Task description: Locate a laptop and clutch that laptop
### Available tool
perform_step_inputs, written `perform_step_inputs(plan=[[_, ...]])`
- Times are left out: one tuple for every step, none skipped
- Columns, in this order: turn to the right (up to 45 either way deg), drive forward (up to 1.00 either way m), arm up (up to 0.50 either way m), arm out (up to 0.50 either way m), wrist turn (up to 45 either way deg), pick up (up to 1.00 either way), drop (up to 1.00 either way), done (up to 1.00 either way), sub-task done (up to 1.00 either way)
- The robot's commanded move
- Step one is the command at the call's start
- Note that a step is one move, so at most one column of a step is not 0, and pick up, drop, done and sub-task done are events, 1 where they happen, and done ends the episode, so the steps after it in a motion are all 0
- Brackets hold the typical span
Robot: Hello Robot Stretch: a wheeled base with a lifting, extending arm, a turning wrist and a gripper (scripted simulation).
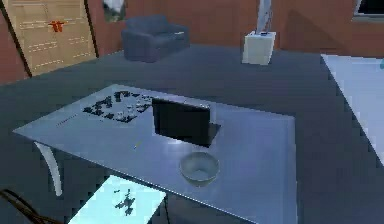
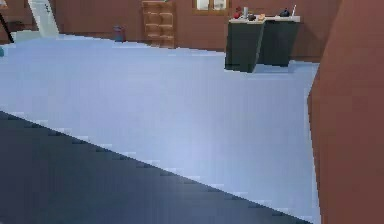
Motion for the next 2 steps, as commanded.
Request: perform_step_inputs(plan=[[45.0, 0.0, 0.0, 0.0, 0.0, 0.0, 0.0, 0.0, 0.0], [15.0, 0.0, 0.0, 0.0, 0.0, 0.0, 0.0, 0.0, 0.0]])
